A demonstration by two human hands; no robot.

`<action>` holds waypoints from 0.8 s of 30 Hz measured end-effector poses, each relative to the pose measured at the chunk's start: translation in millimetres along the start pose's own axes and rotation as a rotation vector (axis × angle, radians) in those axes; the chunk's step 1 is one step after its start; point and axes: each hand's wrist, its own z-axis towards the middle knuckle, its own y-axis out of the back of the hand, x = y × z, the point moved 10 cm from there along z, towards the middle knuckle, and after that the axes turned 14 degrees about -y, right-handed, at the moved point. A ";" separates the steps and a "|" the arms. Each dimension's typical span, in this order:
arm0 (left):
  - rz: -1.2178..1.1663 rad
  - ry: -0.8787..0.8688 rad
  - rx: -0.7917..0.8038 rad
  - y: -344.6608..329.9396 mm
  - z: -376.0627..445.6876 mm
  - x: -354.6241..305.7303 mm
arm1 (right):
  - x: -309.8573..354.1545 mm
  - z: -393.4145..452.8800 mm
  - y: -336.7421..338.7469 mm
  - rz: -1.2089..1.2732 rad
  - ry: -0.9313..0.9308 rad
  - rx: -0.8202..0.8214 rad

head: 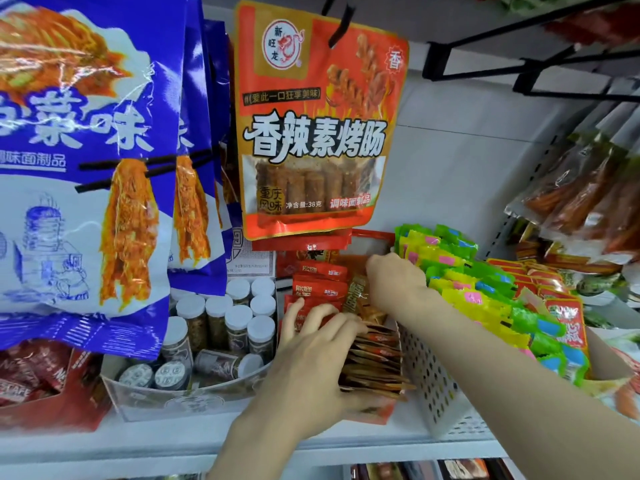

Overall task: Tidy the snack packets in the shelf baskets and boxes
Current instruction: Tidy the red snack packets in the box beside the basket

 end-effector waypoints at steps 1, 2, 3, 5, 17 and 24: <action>0.001 0.002 -0.002 0.4 -0.5 0.4 | -2.3 -0.5 -0.8 -0.019 -0.020 -0.025; 0.000 0.005 -0.002 0.8 -0.7 1.1 | -3.9 -1.5 -2.2 -0.025 -0.033 -0.047; -0.002 0.009 -0.003 0.8 -1.2 1.7 | -4.6 -2.9 -4.9 -0.024 -0.036 -0.054; 0.005 0.013 0.005 -0.2 -1.9 2.2 | -4.4 -7.8 -11.4 -0.020 -0.024 -0.042; -0.205 0.124 -0.052 6.4 -10.7 4.6 | -112.6 -40.8 111.7 0.829 -0.007 -0.260; -0.880 0.371 -0.493 35.5 -18.4 17.2 | -98.9 -51.7 66.7 1.531 0.035 0.177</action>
